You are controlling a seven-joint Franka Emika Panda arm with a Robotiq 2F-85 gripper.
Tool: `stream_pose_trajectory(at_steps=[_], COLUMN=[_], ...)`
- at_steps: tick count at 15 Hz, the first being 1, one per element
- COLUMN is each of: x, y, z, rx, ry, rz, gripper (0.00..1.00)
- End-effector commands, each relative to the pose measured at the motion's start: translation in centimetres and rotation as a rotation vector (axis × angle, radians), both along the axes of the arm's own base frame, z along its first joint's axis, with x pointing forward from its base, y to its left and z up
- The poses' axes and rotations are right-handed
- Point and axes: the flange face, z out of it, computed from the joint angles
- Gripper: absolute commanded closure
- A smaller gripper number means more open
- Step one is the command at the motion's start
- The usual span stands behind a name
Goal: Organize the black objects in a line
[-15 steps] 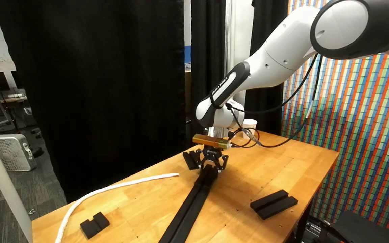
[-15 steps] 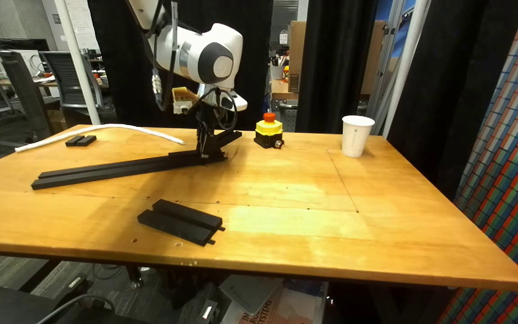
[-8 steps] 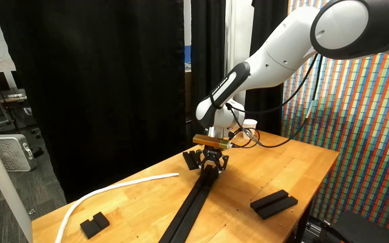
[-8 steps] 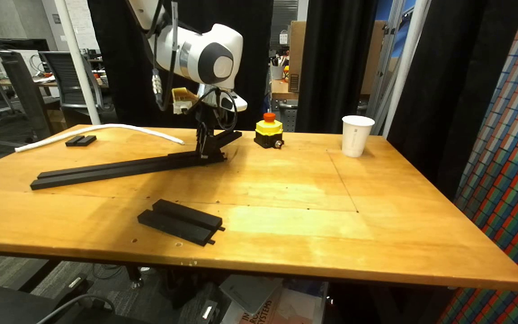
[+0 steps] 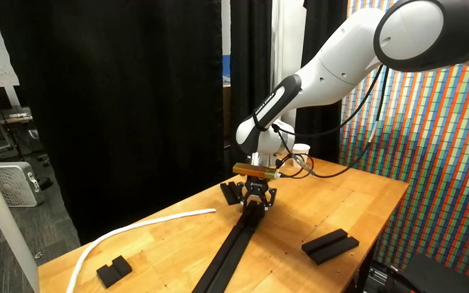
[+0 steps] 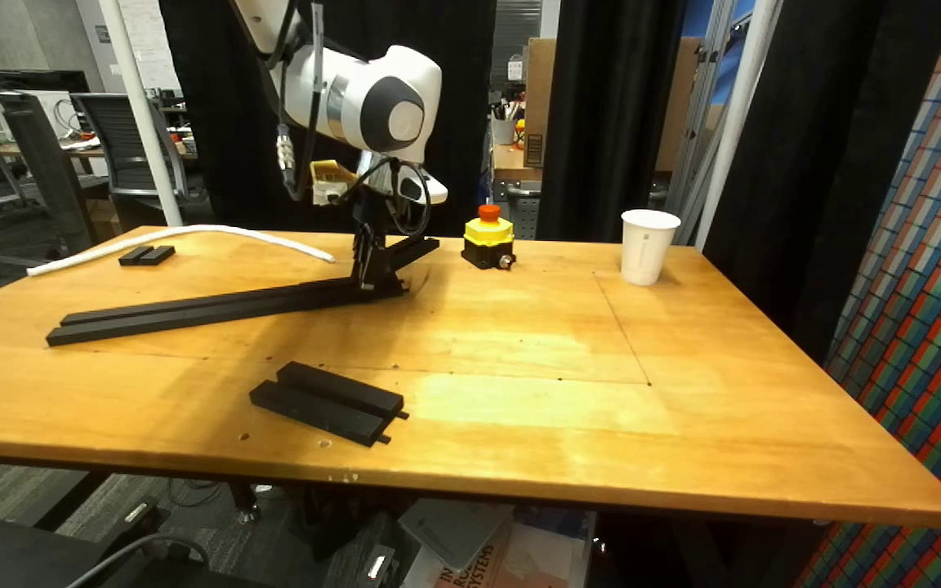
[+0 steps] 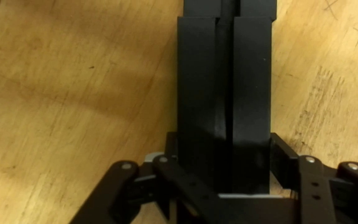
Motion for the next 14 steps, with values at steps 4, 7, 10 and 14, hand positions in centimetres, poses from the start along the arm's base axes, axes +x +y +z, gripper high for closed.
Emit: stream_pose_trajectory(at_steps=[4, 7, 10, 14], x=[0.4, 0.7, 0.9, 1.0], y=[1.0, 1.2, 1.5, 1.7], z=[-0.9, -1.1, -1.5, -1.9], rx=[0.017, 0.022, 0.033, 0.034], ry=[0.034, 0.024, 0.018, 0.021], rz=[-0.024, -0.038, -0.047, -0.045], gripper=[0.55, 0.55, 0.55, 0.55])
